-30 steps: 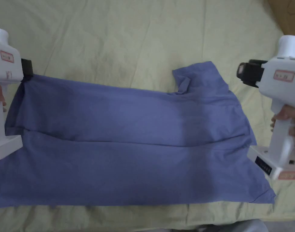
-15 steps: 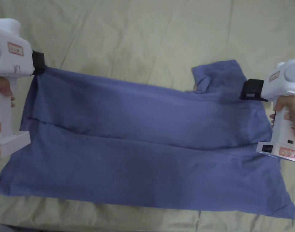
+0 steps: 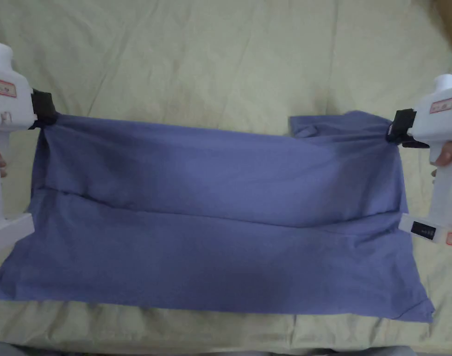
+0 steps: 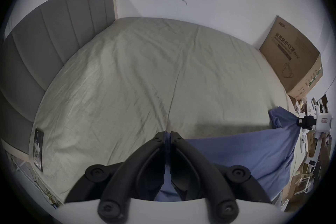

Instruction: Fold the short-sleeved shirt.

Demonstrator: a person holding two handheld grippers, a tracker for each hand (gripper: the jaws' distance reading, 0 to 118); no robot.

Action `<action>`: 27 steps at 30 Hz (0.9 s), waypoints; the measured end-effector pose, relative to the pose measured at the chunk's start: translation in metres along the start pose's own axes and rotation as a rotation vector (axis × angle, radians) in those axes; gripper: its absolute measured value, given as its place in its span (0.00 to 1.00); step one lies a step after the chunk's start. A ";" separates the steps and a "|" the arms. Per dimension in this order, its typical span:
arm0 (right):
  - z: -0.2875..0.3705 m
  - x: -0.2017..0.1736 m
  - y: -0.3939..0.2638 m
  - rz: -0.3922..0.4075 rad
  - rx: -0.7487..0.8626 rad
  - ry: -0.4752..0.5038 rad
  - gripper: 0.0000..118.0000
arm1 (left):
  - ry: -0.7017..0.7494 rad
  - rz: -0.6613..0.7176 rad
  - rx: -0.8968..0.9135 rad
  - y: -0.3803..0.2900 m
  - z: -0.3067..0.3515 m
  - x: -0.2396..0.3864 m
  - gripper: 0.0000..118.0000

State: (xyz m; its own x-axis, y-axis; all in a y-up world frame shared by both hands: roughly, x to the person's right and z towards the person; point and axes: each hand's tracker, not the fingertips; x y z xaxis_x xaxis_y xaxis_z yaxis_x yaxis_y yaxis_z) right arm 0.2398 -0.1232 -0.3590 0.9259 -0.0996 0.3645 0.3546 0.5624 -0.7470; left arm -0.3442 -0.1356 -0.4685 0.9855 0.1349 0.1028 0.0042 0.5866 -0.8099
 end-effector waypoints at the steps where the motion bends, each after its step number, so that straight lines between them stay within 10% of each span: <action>1: 0.014 0.002 -0.004 0.008 0.019 0.008 0.01 | -0.007 0.001 0.012 -0.003 0.011 -0.002 0.03; 17: 0.119 0.041 -0.195 -0.086 0.039 0.055 0.01 | -0.035 0.118 0.006 -0.167 0.107 -0.033 0.03; 20: 0.116 0.044 -0.225 -0.111 0.002 0.029 0.03 | 0.016 0.132 -0.070 -0.198 0.105 -0.037 0.19; 23: 0.125 0.047 -0.235 -0.075 -0.022 -0.011 0.59 | 0.084 0.141 -0.073 -0.212 0.115 -0.044 0.75; 25: 0.139 0.046 -0.230 -0.028 0.012 -0.053 0.94 | 0.125 0.174 -0.006 -0.206 0.129 -0.052 0.85; 27: 0.164 0.042 -0.215 0.020 0.131 -0.074 0.95 | 0.128 0.192 0.114 -0.191 0.154 -0.052 0.85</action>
State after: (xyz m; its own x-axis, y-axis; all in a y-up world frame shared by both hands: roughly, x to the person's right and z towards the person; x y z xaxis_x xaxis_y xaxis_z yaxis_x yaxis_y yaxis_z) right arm 0.1815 -0.1138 -0.0922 0.9186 -0.0294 0.3942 0.3118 0.6668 -0.6769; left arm -0.4222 -0.1316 -0.2305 0.9799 0.1543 -0.1265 -0.1970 0.6474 -0.7362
